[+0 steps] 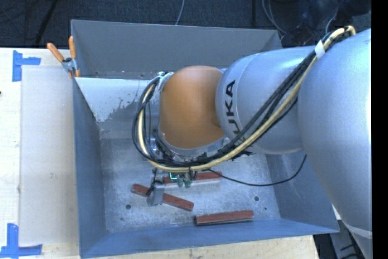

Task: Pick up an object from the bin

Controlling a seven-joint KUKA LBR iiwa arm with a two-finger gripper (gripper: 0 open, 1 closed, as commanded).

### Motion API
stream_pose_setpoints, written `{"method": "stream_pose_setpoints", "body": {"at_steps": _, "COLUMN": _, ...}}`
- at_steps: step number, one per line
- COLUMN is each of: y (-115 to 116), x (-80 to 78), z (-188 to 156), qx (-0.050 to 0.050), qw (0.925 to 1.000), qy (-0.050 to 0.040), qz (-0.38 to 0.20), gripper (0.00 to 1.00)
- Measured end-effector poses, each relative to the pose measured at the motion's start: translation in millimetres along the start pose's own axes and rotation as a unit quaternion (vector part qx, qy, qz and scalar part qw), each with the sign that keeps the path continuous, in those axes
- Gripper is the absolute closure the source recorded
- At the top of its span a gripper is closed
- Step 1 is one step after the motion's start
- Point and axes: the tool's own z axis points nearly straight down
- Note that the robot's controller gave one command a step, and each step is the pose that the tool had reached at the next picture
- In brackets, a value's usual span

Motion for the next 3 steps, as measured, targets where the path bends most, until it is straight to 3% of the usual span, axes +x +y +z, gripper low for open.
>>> {"method": "stream_pose_setpoints", "body": {"at_steps": 1, "y": -21, "x": -5.2, "z": 74, "qx": 0.001, "qw": 1.0000, "qy": 0.0003, "qz": 0.002, "gripper": 0.00}}
{"method": "stream_pose_setpoints", "body": {"at_steps": 2, "y": -19, "x": -7.1, "z": 70, "qx": -0.001, "qw": 1.0000, "qy": -0.0030, "qz": 0.003, "gripper": 1.00}}
{"method": "stream_pose_setpoints", "body": {"at_steps": 3, "y": -26, "x": -11.6, "z": -144, "qx": -0.001, "qw": 0.9988, "qy": -0.0089, "qz": -0.049, "gripper": 1.00}}
